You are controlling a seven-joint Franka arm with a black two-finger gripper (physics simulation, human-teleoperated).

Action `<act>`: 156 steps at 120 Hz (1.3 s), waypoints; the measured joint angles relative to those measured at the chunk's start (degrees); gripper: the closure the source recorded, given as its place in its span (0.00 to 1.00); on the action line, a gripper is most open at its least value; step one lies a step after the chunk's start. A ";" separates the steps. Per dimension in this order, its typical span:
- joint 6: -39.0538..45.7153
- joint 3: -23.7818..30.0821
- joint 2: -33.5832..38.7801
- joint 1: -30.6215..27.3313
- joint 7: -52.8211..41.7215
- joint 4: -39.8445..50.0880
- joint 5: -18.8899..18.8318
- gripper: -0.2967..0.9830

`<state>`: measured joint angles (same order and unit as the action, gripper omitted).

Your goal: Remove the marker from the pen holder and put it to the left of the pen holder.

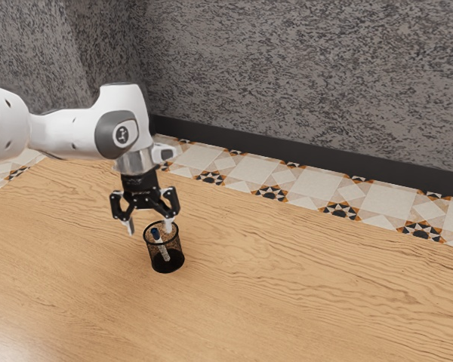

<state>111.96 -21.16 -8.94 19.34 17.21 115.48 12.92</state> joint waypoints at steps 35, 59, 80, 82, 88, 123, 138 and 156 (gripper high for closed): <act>1.32 -1.68 0.22 -0.10 -1.00 2.25 4.84 0.36; 1.62 -1.69 -0.08 0.01 -1.56 2.17 7.58 0.55; 1.75 -1.72 -1.20 -0.23 -2.07 1.47 7.90 0.68; 1.76 -1.71 -1.33 -0.28 -2.14 1.35 7.93 0.69; 1.78 -1.70 -1.54 -0.29 -2.34 1.16 8.02 0.71; 1.82 -1.76 -0.98 -0.08 -2.98 1.06 7.01 0.81; 1.26 -1.99 2.35 0.18 -2.57 -0.51 3.37 0.82; -6.49 -2.70 3.13 -0.20 -0.12 -9.81 -3.80 0.83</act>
<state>105.46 -23.86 -5.81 19.14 17.08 105.66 9.11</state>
